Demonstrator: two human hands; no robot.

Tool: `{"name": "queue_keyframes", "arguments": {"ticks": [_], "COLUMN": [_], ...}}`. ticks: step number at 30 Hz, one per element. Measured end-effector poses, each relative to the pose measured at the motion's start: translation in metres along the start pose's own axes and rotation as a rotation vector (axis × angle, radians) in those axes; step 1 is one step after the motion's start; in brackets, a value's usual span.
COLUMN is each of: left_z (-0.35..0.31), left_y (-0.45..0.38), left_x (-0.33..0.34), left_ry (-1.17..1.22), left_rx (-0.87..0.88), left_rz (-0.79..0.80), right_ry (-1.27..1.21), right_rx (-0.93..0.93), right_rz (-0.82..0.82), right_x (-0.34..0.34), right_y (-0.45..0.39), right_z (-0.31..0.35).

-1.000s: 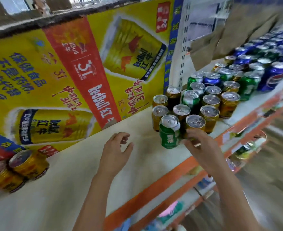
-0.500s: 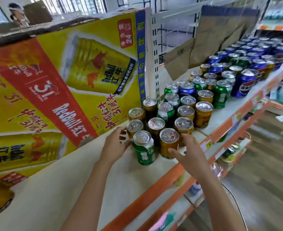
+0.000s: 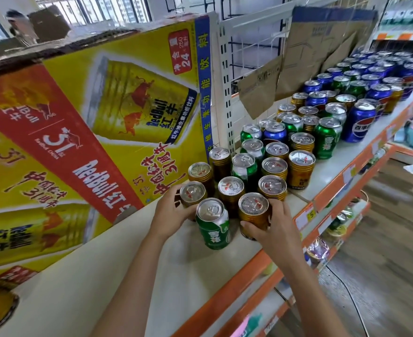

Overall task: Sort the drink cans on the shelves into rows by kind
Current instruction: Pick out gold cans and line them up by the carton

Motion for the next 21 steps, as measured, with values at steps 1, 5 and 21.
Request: {"name": "queue_keyframes", "arguments": {"ticks": [1,5,21], "left_z": [0.002,0.004,0.027], "left_y": [0.004,0.024,0.161], "left_x": [-0.005,-0.032,-0.151], "left_ry": [0.006,0.003,0.046], "left_rx": [-0.007,-0.028,-0.134], "left_rz": [-0.026,-0.141,-0.540], "right_ry": [-0.006,-0.030,-0.187], "right_rx": [-0.010,-0.067,-0.351], "right_rz": [-0.018,-0.062,0.156], "right_x": [-0.003,-0.020,0.032], "right_y": [0.001,0.004,0.059], "right_z": [0.002,0.025,0.137]}}
Point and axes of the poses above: each hand's wrist, its own y-axis away from the middle knuckle, its own x-axis out of the palm, z = x × y, the point moved 2 cm from there along -y, towards the middle knuckle, and after that the axes turned 5 degrees about -y, right-handed, at the moved point
